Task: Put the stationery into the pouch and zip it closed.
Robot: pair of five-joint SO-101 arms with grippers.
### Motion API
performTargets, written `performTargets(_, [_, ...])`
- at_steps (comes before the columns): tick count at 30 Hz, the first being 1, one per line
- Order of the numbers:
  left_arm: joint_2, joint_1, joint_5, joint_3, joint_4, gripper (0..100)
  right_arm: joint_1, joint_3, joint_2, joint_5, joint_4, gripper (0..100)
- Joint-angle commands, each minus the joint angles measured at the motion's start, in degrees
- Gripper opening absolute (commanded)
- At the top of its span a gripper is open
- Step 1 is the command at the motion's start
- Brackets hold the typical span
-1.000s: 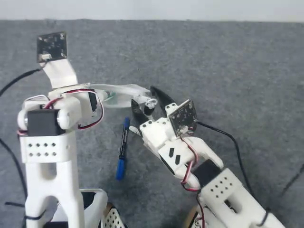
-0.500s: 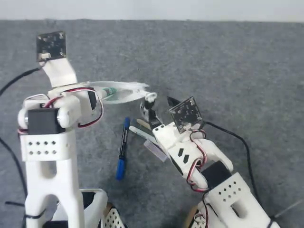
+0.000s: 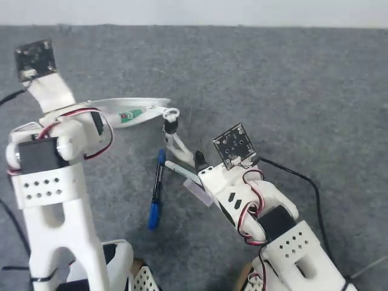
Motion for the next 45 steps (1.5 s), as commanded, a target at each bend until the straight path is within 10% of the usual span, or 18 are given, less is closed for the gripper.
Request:
performTargets(1, [0.1,-2.7,0.8,-0.8,-1.8,1,0.0,-3.9,-0.3,1.1,2.2,19.4])
performTargets(16, [0.1,-7.4,2.4,-0.9,-1.9,1,-8.7,-19.3,27.2,0.9,16.0,19.4])
performTargets(45, [0.1,-7.4,2.3,-0.6,-1.9,1,-11.7,-25.5,56.0,1.2,10.4,10.2])
